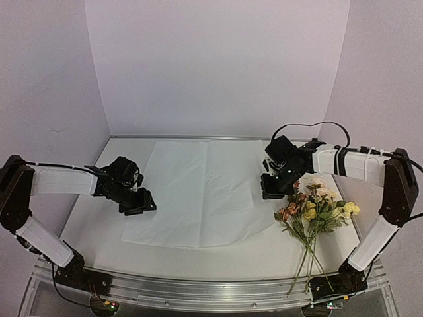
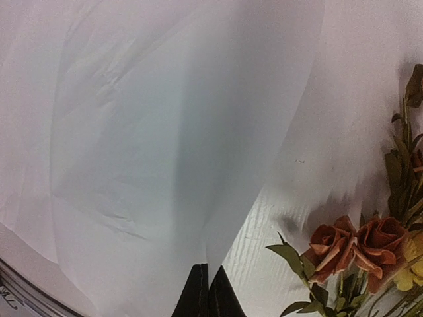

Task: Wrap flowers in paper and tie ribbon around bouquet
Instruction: Pass from the right arm to the left

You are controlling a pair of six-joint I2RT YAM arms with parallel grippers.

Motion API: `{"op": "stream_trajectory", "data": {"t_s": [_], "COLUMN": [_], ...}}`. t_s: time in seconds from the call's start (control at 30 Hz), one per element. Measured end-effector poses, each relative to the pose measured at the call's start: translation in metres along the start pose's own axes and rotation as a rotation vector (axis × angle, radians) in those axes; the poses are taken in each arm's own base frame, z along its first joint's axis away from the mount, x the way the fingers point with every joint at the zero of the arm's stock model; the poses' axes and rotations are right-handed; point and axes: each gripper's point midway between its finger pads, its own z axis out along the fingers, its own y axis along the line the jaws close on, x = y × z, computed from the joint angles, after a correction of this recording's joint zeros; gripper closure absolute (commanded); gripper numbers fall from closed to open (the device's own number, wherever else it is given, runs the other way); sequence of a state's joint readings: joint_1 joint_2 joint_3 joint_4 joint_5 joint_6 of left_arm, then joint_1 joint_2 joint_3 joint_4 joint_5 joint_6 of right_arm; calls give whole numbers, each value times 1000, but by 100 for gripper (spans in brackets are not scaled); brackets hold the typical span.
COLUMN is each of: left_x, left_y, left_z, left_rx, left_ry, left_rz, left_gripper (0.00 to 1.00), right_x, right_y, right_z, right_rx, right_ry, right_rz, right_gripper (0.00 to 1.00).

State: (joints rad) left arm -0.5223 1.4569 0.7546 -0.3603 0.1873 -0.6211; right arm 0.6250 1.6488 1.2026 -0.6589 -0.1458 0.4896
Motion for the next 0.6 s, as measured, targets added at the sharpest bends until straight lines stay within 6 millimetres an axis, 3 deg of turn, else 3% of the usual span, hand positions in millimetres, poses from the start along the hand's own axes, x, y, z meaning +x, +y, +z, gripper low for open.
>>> {"op": "stream_trajectory", "data": {"t_s": [0.27, 0.4, 0.6], "left_x": [23, 30, 50], "left_y": [-7, -14, -33], "left_z": [33, 36, 40], "left_rx": [-79, -86, -72], "left_ry": [78, 73, 82], "left_rz": [104, 149, 204], "left_gripper": [45, 47, 49], "right_x": [-5, -5, -16], "right_y": [-8, -10, -5], "right_z": [0, -3, -29], "right_rx": [66, 78, 52], "right_ry": [6, 4, -67], "right_rz": [-56, -58, -43], "right_gripper": [100, 100, 100]}}
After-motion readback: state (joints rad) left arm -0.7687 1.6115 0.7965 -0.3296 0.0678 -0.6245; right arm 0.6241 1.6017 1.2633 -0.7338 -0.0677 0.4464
